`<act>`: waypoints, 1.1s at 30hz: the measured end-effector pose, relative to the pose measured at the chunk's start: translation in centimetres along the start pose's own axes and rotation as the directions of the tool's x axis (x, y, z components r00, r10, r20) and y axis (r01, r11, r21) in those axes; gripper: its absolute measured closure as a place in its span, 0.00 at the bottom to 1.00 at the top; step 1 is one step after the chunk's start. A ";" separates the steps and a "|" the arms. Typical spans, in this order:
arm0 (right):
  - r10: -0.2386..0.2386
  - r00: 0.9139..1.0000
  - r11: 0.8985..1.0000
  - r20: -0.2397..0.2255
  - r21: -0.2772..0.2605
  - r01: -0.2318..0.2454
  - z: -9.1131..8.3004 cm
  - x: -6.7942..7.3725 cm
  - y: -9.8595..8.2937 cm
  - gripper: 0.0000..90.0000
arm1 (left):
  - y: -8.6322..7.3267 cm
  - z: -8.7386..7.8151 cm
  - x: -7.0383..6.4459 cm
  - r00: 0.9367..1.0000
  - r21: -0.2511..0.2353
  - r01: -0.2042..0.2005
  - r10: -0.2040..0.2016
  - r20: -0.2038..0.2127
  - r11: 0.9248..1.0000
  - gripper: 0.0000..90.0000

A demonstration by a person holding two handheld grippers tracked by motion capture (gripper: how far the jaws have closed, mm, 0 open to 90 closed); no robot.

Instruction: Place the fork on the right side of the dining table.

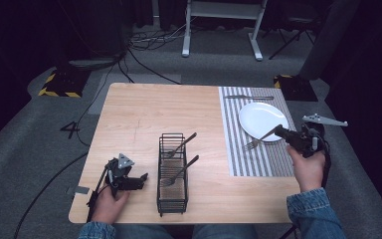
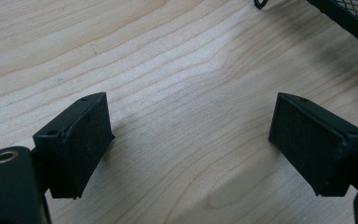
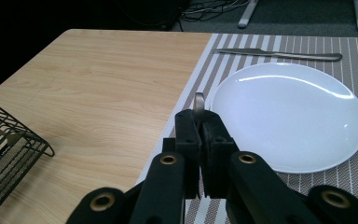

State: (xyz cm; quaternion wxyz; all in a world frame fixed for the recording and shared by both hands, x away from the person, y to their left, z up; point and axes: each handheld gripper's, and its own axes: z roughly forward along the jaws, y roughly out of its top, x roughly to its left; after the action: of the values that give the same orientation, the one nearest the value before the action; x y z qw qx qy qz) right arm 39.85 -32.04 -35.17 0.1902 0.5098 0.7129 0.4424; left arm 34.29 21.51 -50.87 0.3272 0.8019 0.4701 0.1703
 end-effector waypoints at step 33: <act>0.063 0.997 0.997 0.033 0.048 -0.065 2.1 -1.1 -1.0 0.94 | 0.0 0.0 0.0 1.000 0.000 0.000 0.000 0.000 1.000 0.14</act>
State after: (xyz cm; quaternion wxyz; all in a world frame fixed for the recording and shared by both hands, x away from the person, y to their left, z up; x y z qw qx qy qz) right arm 41.28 -32.14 -37.29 0.1746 0.5436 0.7038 0.4227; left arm 34.27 21.52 -50.87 0.3274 0.8019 0.4699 0.1704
